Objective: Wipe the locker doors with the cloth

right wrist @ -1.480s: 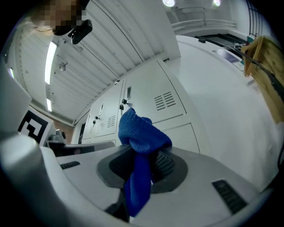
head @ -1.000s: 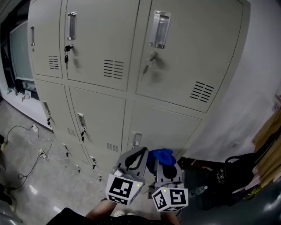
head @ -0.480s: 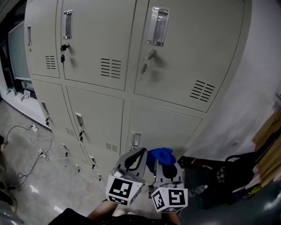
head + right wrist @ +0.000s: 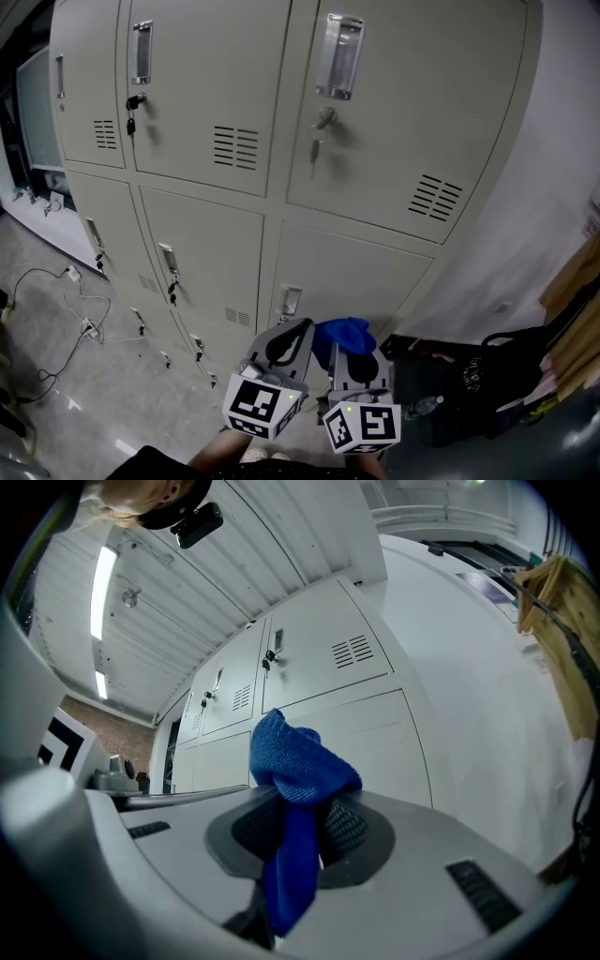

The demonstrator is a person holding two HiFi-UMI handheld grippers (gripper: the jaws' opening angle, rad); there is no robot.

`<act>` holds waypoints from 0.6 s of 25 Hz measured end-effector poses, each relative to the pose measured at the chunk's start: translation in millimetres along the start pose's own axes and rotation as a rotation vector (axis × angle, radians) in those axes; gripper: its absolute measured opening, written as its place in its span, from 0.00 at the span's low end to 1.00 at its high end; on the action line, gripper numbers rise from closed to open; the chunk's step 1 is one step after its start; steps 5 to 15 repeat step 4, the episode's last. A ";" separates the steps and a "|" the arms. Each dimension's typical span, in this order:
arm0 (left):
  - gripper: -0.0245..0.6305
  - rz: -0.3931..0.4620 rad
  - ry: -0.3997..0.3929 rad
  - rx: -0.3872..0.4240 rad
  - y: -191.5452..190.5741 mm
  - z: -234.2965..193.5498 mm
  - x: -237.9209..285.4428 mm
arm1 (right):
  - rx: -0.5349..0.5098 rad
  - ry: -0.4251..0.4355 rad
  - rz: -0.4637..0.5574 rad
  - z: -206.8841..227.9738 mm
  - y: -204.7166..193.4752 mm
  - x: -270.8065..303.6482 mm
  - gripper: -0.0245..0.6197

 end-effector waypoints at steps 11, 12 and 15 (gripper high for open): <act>0.05 -0.002 -0.003 -0.007 -0.5 -4.8 3.3 | -0.004 -0.006 0.000 1.2 -0.5 5.4 0.15; 0.05 -0.002 -0.003 -0.007 -0.5 -4.8 3.3 | -0.004 -0.006 0.000 1.2 -0.5 5.4 0.15; 0.05 -0.002 -0.003 -0.007 -0.5 -4.8 3.3 | -0.004 -0.006 0.000 1.2 -0.5 5.4 0.15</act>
Point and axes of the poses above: the fingertips, and each gripper's own axes: x forward along the fingers, z to its right, y out of its top, the point moved 7 cm from there along -x, backward along the fingers, and after that the axes turned 4 degrees about -y, right-handed, at the moved point
